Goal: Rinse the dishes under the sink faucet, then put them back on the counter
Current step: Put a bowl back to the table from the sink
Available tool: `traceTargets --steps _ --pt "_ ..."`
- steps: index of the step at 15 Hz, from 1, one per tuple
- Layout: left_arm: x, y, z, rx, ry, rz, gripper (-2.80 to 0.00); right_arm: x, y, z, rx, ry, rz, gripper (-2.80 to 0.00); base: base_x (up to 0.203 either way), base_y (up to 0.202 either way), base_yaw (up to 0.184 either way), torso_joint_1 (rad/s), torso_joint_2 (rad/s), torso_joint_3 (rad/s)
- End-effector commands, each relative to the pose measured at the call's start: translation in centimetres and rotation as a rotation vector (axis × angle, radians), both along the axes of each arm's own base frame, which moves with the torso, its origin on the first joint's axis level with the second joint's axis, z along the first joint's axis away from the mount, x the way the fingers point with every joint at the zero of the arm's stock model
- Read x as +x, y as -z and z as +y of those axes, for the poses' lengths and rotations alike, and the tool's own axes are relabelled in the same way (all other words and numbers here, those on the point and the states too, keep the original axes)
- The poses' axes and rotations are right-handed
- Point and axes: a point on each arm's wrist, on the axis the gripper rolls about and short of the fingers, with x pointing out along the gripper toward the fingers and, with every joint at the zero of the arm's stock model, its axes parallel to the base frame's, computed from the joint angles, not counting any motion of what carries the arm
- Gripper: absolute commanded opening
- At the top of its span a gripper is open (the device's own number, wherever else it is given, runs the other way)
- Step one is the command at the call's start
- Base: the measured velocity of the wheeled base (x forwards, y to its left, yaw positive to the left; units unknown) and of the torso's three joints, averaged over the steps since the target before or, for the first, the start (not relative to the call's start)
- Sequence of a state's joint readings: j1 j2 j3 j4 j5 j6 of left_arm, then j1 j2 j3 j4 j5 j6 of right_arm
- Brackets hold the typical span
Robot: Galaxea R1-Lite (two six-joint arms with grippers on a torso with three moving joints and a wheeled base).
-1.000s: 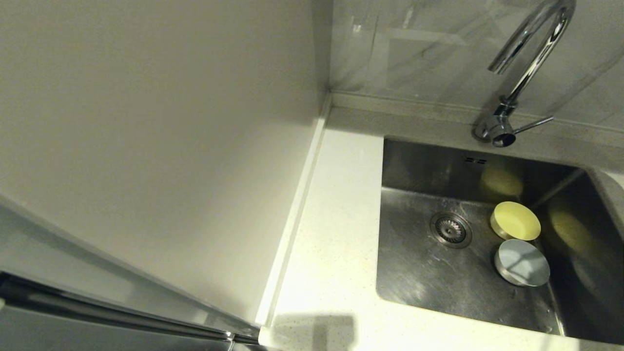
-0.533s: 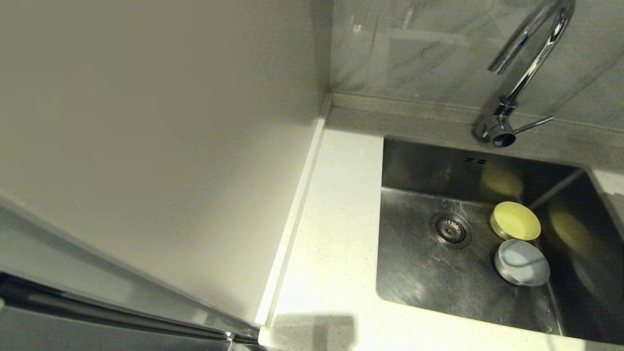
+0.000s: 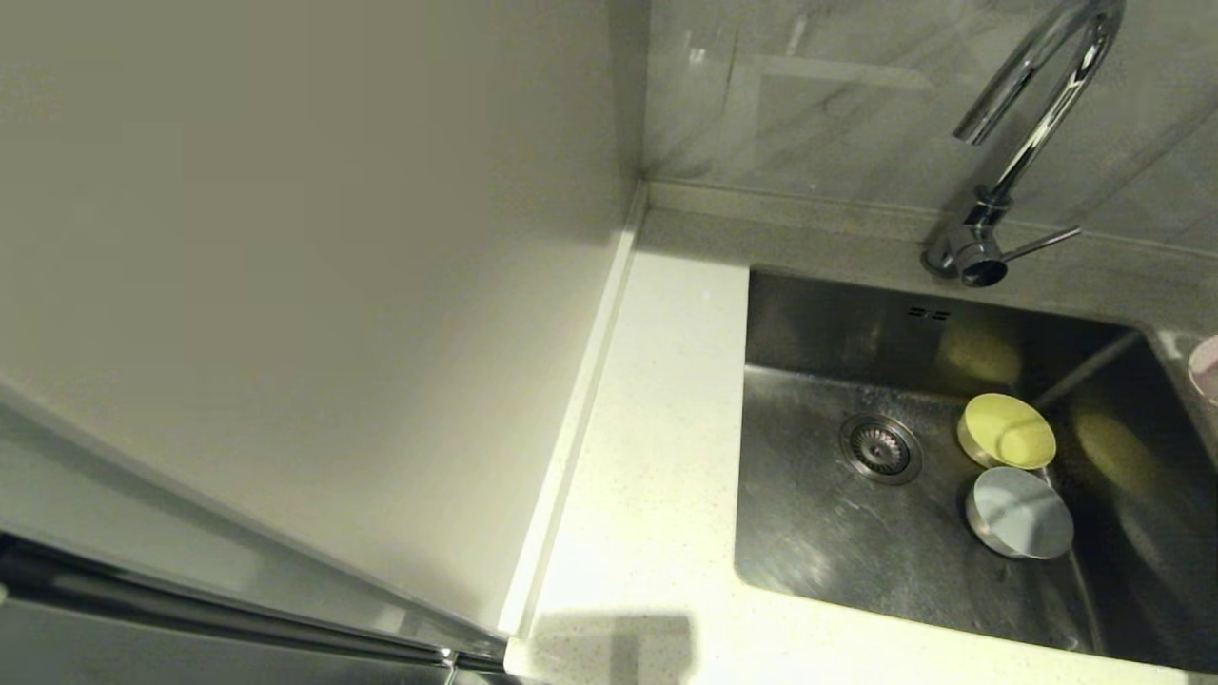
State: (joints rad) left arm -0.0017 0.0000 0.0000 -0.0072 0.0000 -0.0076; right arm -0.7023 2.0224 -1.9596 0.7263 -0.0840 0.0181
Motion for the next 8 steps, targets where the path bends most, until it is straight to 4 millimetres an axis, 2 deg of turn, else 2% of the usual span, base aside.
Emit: traceTargets --steps 1,4,8 --pt "0.0 0.1 0.0 0.0 0.0 0.002 -2.8 3.3 3.3 -2.2 -0.001 0.022 -0.05 -2.8 0.0 0.0 0.0 0.0 0.0 0.0" --pt "0.0 0.1 0.0 0.0 0.0 0.003 -2.8 4.7 4.1 -3.3 -0.042 0.042 -0.136 -2.8 0.0 0.0 0.0 0.0 0.0 0.0" --pt "0.0 0.1 0.0 0.0 0.0 0.003 -2.8 5.5 3.7 -4.1 -0.119 0.06 -0.208 -2.8 0.0 0.0 0.0 0.0 0.0 0.0"
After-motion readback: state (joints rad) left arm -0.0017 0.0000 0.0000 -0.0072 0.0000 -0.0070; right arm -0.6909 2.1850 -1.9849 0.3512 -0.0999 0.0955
